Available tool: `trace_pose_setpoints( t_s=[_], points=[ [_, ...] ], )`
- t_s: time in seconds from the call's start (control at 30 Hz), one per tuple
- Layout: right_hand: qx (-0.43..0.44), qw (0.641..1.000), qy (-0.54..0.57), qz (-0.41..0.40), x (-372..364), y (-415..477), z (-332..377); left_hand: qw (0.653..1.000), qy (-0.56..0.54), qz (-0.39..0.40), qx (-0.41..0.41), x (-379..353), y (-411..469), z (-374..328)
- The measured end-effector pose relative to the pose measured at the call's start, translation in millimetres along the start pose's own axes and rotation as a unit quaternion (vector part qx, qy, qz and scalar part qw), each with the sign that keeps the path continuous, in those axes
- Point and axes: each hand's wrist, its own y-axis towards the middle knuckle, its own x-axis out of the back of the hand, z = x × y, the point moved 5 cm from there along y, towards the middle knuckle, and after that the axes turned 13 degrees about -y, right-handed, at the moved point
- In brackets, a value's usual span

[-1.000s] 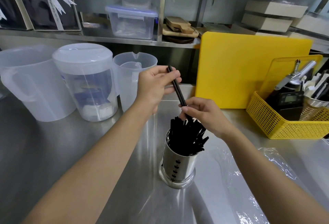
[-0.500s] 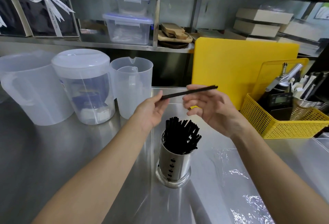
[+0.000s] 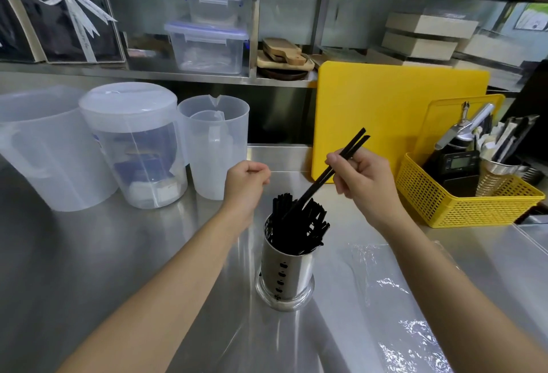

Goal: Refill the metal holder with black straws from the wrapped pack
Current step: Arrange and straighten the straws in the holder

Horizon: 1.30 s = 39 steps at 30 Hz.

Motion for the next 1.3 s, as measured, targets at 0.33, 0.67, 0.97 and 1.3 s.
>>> trace_pose_setpoints(
  t_s=[0.33,0.67,0.97,1.3],
  points=[
    [-0.083,0.946,-0.139,0.281,-36.4,-8.8,-33.2,0.976,0.157,0.127,-0.079,-18.5,4.3,8.9],
    [-0.152,0.971,-0.112,0.150,-22.0,27.4,-65.5,0.961,0.214,0.154,-0.090,-22.8,12.2,17.3],
    [-0.116,0.920,-0.225,0.298,-59.1,29.2,-65.7,0.948,0.241,0.194,-0.078,-24.4,14.5,20.3],
    [-0.059,0.961,-0.180,0.203,-51.7,38.7,-57.3,0.924,0.263,0.268,-0.068,-32.7,5.3,24.6]
  ],
)
